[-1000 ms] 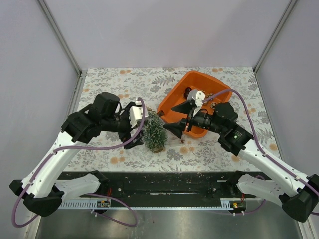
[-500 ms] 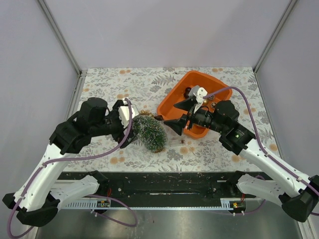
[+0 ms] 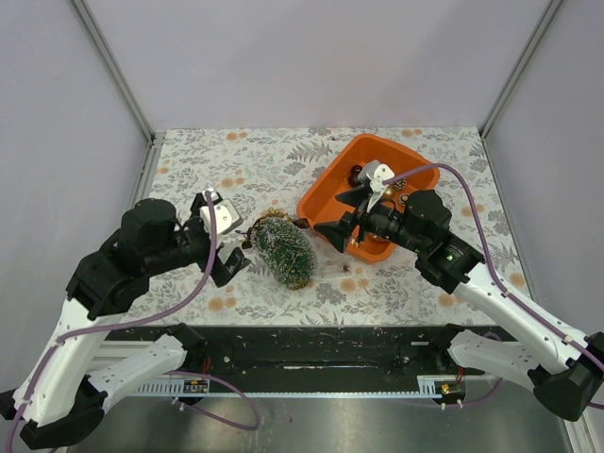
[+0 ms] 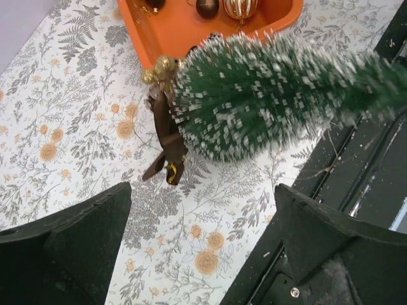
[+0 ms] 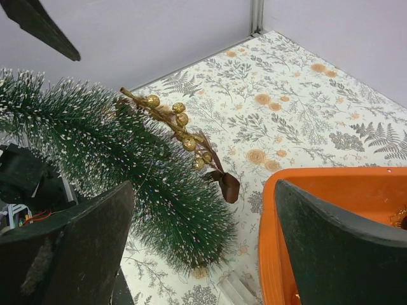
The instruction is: Decorate the small christmas tree
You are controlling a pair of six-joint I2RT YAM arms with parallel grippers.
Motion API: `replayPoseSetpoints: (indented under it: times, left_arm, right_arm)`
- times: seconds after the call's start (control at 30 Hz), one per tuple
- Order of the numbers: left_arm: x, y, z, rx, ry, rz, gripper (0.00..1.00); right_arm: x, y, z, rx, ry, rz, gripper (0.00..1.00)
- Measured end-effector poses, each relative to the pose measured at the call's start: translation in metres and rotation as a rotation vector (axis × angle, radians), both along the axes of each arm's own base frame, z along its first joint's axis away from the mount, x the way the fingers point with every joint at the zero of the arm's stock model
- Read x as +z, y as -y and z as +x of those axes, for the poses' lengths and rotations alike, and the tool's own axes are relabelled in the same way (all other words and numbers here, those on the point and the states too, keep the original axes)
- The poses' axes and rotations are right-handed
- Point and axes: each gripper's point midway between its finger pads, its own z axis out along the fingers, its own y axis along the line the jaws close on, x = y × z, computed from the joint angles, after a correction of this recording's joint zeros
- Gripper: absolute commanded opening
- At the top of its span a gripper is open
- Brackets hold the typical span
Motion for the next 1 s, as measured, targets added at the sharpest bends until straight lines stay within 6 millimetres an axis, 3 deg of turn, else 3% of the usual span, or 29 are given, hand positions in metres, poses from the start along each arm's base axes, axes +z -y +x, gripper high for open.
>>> replayPoseSetpoints:
  times: [0.1, 0.2, 0.3, 0.43, 0.63, 0.8, 1.0]
  left_arm:
    - [0.002, -0.004, -0.015, -0.033, 0.020, -0.029, 0.82]
    - [-0.008, -0.008, -0.037, -0.088, 0.012, -0.050, 0.64]
    - [-0.023, -0.008, -0.056, -0.141, -0.032, -0.063, 0.63]
    - [-0.055, 0.005, -0.062, -0.188, -0.152, -0.066, 0.63]
    - [-0.089, 0.026, -0.041, -0.154, -0.226, -0.101, 0.62]
    - [-0.089, 0.042, -0.008, -0.096, -0.185, -0.148, 0.60]
    - [-0.092, 0.057, 0.024, -0.044, -0.167, -0.160, 0.61]
  right_arm:
    - [-0.001, 0.000, 0.000, 0.001, -0.002, -0.004, 0.99]
    - [-0.002, -0.006, -0.001, 0.035, -0.008, -0.009, 1.00]
    - [-0.008, -0.013, -0.005, 0.078, -0.036, -0.014, 0.99]
    - [-0.018, -0.020, -0.010, 0.116, -0.090, -0.006, 0.99]
    - [-0.051, -0.025, -0.018, 0.144, -0.192, 0.027, 0.99]
    - [-0.073, -0.035, -0.013, 0.142, -0.273, 0.078, 0.95]
    - [-0.089, -0.041, -0.012, 0.142, -0.342, 0.154, 0.81]
